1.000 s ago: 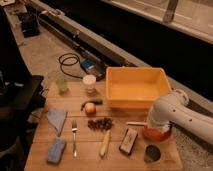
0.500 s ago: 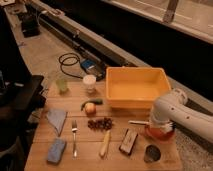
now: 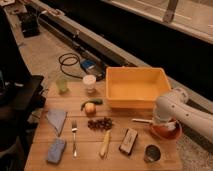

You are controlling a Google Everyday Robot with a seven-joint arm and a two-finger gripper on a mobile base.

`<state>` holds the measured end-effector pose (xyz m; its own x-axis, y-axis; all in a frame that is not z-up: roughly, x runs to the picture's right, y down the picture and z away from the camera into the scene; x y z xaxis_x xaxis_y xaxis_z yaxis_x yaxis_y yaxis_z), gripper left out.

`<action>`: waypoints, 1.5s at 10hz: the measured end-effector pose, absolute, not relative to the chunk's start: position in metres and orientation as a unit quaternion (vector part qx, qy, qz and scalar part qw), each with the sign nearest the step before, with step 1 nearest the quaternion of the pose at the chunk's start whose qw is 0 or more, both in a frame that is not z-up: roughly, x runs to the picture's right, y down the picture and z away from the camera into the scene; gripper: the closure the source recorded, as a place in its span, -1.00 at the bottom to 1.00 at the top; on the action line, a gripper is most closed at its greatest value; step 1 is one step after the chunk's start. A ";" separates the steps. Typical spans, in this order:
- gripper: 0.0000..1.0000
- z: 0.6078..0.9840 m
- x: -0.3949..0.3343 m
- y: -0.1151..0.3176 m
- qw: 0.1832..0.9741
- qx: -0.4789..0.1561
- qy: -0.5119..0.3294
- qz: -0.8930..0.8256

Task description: Wipe red bowl with brush

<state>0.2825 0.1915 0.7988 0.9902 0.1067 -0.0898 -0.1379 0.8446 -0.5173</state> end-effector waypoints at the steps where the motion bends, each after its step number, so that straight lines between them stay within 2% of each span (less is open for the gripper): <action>1: 1.00 0.800 0.267 0.190 0.961 -0.270 0.019 0.059; 5: 1.00 0.796 0.235 0.192 0.961 -0.270 -0.024 0.049; 9: 1.00 0.776 0.219 0.194 0.962 -0.269 -0.042 0.039; 11: 1.00 0.763 0.225 0.195 0.962 -0.270 -0.028 0.041; 15: 1.00 0.759 0.268 0.183 0.964 -0.260 0.005 0.060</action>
<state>0.2678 0.1830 0.7595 0.9928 0.1122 -0.0412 -0.1177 0.8574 -0.5010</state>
